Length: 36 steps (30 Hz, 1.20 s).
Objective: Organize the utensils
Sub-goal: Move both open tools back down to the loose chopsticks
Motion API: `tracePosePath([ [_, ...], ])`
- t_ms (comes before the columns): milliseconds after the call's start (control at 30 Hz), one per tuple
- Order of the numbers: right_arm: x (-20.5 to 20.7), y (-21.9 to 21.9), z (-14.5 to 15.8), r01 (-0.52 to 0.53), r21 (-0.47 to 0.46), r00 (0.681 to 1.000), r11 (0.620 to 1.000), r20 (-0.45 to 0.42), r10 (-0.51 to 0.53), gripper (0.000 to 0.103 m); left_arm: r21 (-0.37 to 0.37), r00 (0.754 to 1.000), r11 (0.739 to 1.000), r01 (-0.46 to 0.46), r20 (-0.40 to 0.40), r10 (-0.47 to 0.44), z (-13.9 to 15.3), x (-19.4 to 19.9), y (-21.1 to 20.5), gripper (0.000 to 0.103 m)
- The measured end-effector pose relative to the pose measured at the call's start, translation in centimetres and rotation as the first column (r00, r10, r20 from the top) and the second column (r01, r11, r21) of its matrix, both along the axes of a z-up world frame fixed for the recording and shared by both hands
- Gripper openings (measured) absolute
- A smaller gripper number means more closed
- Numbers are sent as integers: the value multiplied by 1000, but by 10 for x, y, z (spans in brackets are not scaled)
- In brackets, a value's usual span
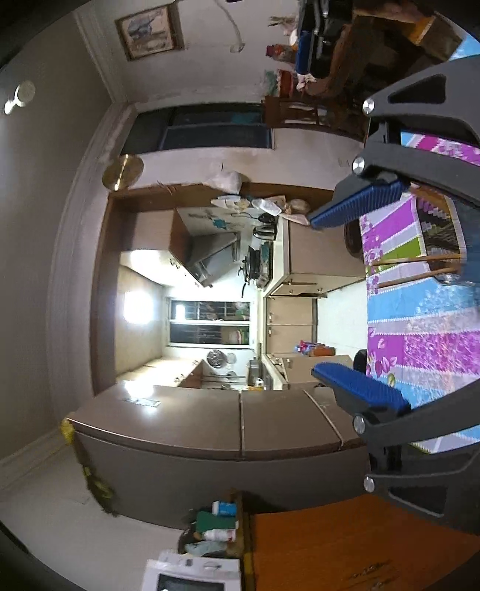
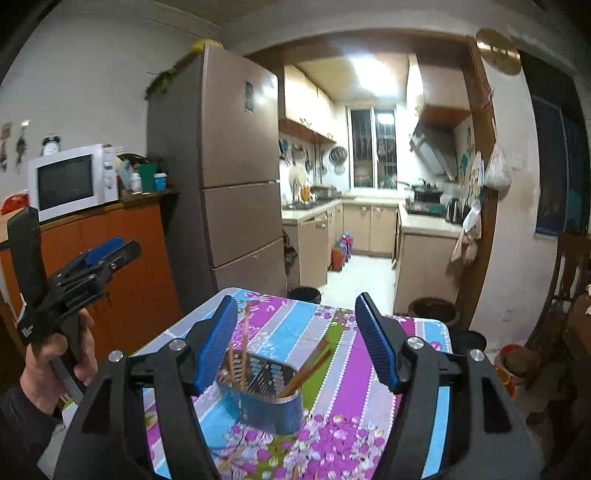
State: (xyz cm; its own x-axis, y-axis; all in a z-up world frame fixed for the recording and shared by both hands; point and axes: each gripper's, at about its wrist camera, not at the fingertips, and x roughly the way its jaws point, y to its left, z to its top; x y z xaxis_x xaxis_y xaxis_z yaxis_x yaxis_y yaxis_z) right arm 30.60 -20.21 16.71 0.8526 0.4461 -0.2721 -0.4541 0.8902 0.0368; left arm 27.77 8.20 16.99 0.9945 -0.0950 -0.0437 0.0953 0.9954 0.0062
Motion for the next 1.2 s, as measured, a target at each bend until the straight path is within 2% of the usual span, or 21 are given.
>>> tracePosePath([
  [267, -77, -13, -50, -12, 29, 1000, 1000, 7, 12, 74, 13, 999, 999, 32, -12, -32, -23, -77, 1, 82],
  [500, -118, 0, -84, -8, 6, 1000, 1000, 19, 8, 77, 15, 999, 999, 42, -5, -41, -46, -125, 0, 84],
  [700, -154, -4, -106, -7, 9, 998, 1000, 62, 6, 77, 26, 1000, 1000, -8, -23, 8, -84, -160, 11, 84],
  [767, -164, -8, -119, -3, 3, 998, 1000, 62, 3, 71, 20, 999, 999, -30, -39, 31, -100, -170, 21, 84],
  [833, -171, -15, -144, 6, -3, 1000, 1000, 17, -6, 53, 19, 997, 998, -52, -59, 53, -116, -179, 32, 84],
  [933, -176, -23, -182, 10, -9, 998, 1000, -62, -11, 37, 24, 991, 997, -78, -105, 80, -142, -188, 45, 84],
  [1033, -179, -28, -223, 19, -11, 988, 1000, -151, -20, 27, 21, 981, 995, -100, -163, 102, -168, -195, 56, 84],
  [1100, -179, -26, -246, 30, -36, 980, 999, -195, -36, 24, 14, 975, 994, -108, -193, 109, -179, -195, 61, 84],
  [1200, -182, -28, -267, 69, -72, 974, 995, -209, -83, 22, 7, 968, 993, -117, -224, 116, -194, -200, 66, 84],
])
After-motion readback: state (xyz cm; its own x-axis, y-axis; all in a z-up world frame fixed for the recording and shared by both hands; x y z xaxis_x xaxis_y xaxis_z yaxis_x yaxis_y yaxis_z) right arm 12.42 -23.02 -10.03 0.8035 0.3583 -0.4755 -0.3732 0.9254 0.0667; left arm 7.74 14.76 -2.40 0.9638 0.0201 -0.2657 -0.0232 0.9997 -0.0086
